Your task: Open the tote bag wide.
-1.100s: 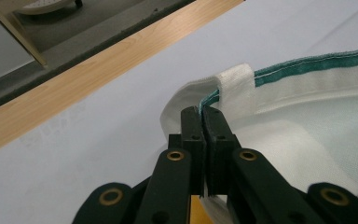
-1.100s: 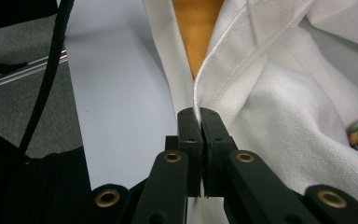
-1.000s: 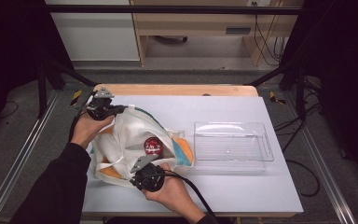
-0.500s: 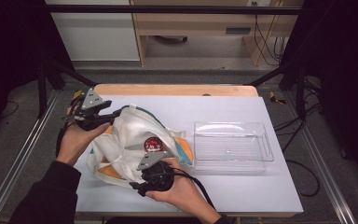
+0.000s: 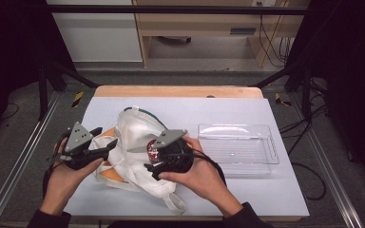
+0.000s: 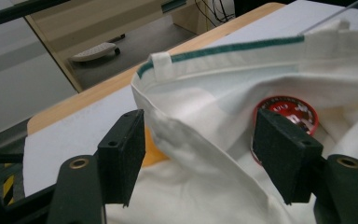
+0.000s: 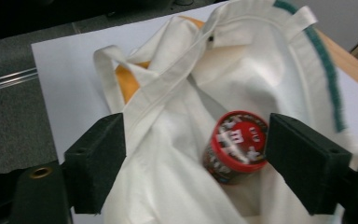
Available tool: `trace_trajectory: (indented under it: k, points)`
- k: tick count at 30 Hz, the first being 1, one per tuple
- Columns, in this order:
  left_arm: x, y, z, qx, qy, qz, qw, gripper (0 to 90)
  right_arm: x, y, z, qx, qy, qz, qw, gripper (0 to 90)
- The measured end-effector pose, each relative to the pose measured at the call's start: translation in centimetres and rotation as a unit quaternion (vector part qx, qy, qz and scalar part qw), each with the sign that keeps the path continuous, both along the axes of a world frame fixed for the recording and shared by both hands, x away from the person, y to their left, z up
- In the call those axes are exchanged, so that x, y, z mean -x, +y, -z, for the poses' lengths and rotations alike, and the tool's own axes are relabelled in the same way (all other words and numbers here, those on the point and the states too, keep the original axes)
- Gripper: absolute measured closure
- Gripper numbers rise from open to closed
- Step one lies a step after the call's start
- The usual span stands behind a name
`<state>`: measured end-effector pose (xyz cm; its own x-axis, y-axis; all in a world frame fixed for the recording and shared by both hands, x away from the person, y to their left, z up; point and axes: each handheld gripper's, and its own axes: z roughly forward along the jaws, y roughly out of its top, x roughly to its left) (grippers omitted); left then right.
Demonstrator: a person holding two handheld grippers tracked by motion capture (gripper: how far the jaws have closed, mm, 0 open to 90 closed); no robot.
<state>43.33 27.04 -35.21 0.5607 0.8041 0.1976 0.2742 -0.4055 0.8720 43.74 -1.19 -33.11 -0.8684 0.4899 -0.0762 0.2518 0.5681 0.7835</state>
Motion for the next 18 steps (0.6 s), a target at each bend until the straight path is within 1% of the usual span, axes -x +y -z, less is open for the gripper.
trace_trajectory:
  k: [1,2,3,4,5,6,8,9,10,13,16,18]
  points:
    - [0.7,0.0,0.7,0.000,-0.009,-0.001,1.0000,33.5,-0.5,-0.2,-0.4,-0.001,0.000,0.001,1.0000,19.8]
    - [0.7,0.0,0.7,0.000,-0.009,-0.001,1.0000,33.1,-1.0,-0.3,-0.8,0.000,0.002,0.004,1.0000,21.1]
    - [1.5,-0.1,1.5,0.013,0.002,-0.005,0.9999,32.9,-1.5,-0.4,-1.1,0.004,0.000,0.007,1.0000,23.3]
    - [1.5,-0.1,1.5,0.013,0.002,-0.005,0.9999,32.5,-2.1,-0.5,-1.3,0.012,-0.003,0.011,0.9999,25.7]
    - [1.9,-0.4,2.2,0.025,0.008,-0.001,0.9996,32.1,-2.8,-0.5,-1.5,0.022,-0.005,0.014,0.9997,27.7]
    - [2.2,-0.6,2.4,0.023,0.009,0.000,0.9997,32.1,-3.6,-0.5,-1.5,0.031,-0.006,0.016,0.9994,29.9]
    - [2.4,-0.8,2.7,0.020,0.008,0.001,0.9998,31.3,-5.1,-0.3,-1.4,0.048,-0.006,0.021,0.9986,31.8]
    - [2.8,-1.3,3.1,0.021,0.006,0.003,0.9998,31.2,-5.8,-0.2,-1.3,0.052,-0.005,0.023,0.9984,32.5]
    - [2.9,-1.6,3.4,0.017,0.006,0.002,0.9998,31.2,-6.6,-0.2,-1.1,0.061,-0.002,0.025,0.9978,32.6]
    - [3.0,-2.2,4.3,0.019,0.010,0.000,0.9998,31.2,-8.6,0.3,-0.6,0.075,0.007,0.030,0.9967,33.5]
    - [2.9,-2.6,5.1,0.032,0.014,0.003,0.9994,31.5,-10.1,1.0,0.1,0.074,0.023,0.029,0.9966,32.6]
    - [2.7,-2.7,5.5,0.033,0.012,-0.002,0.9994,32.0,-10.9,1.4,0.7,0.077,0.036,0.034,0.9958,32.3]
